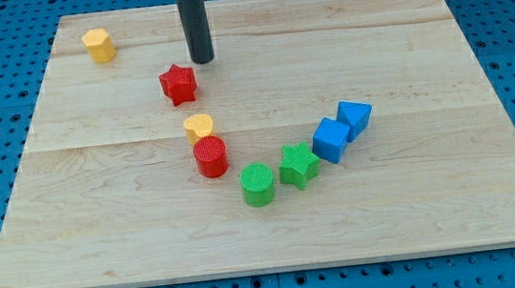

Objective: Place the red star to the top left of the yellow heart

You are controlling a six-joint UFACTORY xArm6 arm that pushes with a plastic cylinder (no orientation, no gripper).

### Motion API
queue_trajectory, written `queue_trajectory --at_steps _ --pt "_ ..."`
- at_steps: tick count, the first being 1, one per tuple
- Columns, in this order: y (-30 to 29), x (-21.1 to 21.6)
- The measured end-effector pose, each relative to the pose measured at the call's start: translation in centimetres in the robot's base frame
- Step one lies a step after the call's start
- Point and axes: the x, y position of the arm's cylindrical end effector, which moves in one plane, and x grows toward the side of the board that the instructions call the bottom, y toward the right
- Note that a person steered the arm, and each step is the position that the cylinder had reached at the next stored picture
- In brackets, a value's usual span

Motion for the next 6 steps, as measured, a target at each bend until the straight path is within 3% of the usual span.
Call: queue_trajectory --at_steps 1,2,4,6 --pt "-5.5 -1.2" --pt "-3.5 2.9" --pt "-2.8 6.5" --pt "3.1 0.8"
